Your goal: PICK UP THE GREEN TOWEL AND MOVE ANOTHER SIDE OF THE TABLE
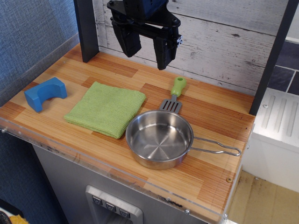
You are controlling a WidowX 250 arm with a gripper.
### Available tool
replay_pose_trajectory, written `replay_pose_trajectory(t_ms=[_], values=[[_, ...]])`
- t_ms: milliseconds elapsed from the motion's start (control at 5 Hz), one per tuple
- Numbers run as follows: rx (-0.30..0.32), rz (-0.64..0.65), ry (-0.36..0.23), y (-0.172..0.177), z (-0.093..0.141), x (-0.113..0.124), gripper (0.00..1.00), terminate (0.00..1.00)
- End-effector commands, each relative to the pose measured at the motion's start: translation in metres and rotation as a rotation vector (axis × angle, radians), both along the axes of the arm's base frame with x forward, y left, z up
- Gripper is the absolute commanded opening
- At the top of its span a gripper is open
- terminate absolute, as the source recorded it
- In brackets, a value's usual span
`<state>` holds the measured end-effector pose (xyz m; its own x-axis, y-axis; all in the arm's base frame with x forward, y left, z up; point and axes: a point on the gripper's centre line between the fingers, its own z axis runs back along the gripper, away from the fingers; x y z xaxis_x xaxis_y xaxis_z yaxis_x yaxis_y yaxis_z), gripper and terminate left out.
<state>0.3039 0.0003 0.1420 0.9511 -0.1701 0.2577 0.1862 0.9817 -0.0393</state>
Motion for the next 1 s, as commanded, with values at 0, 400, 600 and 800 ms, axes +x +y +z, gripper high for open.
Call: replay_pose_trajectory(t_ms=[0, 400, 600, 800], values=[[0.0, 0.0, 0.0, 0.0, 0.0, 0.0, 1.0, 0.0], [0.046, 0.156, 0.065, 0.062, -0.024, 0.0, 1.0, 0.0], [0.053, 0.201, 0.095, 0.081, -0.042, -0.004, 1.0, 0.0], [0.075, 0.21, 0.151, 0.086, -0.061, -0.004, 1.0, 0.0]])
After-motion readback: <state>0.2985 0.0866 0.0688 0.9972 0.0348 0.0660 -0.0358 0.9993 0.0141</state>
